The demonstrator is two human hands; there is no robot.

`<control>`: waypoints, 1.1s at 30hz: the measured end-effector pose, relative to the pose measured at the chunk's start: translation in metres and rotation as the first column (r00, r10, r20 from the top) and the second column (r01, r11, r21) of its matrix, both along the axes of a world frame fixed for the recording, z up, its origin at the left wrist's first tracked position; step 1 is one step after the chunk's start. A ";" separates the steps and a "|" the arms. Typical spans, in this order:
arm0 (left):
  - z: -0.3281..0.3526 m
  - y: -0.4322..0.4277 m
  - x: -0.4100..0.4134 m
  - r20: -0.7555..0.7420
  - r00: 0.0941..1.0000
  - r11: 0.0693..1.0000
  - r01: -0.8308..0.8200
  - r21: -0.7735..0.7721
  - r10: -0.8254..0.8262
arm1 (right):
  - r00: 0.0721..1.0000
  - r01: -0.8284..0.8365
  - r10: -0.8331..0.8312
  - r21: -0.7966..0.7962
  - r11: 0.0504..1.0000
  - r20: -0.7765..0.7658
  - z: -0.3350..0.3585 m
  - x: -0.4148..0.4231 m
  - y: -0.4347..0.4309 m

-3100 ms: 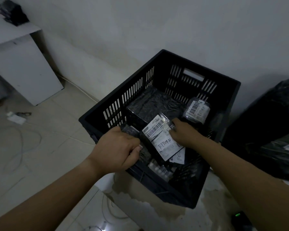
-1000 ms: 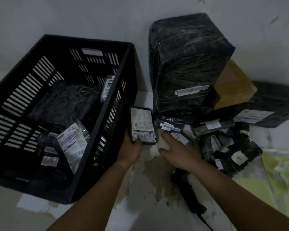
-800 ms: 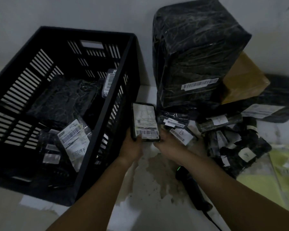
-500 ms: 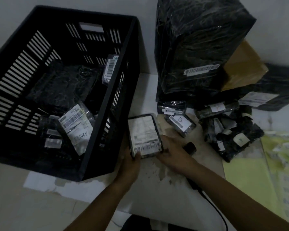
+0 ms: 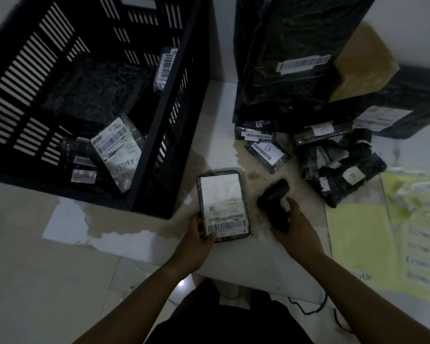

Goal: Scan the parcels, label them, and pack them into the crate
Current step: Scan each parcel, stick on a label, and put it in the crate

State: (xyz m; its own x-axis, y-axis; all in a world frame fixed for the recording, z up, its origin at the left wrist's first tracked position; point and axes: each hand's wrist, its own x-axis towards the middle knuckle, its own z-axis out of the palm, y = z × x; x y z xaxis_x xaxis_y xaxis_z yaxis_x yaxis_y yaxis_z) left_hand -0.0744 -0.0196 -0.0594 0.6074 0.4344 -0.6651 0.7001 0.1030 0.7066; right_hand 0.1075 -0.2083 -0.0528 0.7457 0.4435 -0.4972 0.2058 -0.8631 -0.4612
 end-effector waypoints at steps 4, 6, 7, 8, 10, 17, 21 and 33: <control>-0.002 -0.003 -0.001 0.007 1.000 0.999 -0.002 0.032 0.002 | 0.998 -0.003 0.009 0.083 0.997 -0.061 0.006 0.006 -0.004; -0.001 -0.013 -0.001 0.016 1.000 0.999 -0.006 0.043 0.005 | 0.991 0.032 -0.013 0.139 0.990 -0.135 0.018 0.007 -0.016; 0.000 -0.020 0.001 0.026 1.000 0.999 -0.003 0.052 0.002 | 0.983 0.057 -0.026 0.161 0.985 -0.184 0.025 0.008 -0.023; 0.000 -0.027 0.003 0.042 0.999 0.998 0.000 0.063 -0.002 | 0.972 0.086 -0.042 0.179 0.980 -0.233 0.034 0.010 -0.032; -0.002 -0.045 0.011 0.087 0.996 0.997 0.007 0.078 -0.014 | 0.948 0.147 -0.073 0.223 0.964 -0.311 0.051 0.012 -0.053; 0.001 -0.108 0.068 0.181 0.947 0.963 -0.251 -0.096 0.264 | 0.909 0.227 -0.110 0.257 0.939 -0.401 0.098 0.015 -0.127; 0.001 -0.123 0.090 0.176 0.916 0.928 -0.334 -0.165 0.360 | 0.887 0.292 -0.152 0.276 0.916 -0.436 0.107 0.009 -0.154; -0.002 -0.129 0.083 0.186 0.951 0.968 -0.250 -0.011 0.248 | 0.866 0.161 0.041 0.355 0.921 -0.499 0.118 -0.018 -0.168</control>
State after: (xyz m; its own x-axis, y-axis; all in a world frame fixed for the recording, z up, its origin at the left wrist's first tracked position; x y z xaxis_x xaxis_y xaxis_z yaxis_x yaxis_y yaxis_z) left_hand 0.0082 -0.1490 -0.0614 0.5905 0.5949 -0.5453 0.5105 0.2480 0.8233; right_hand 0.0895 -0.3764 0.0648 0.4813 0.6317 -0.6077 -0.1791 -0.6078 -0.7737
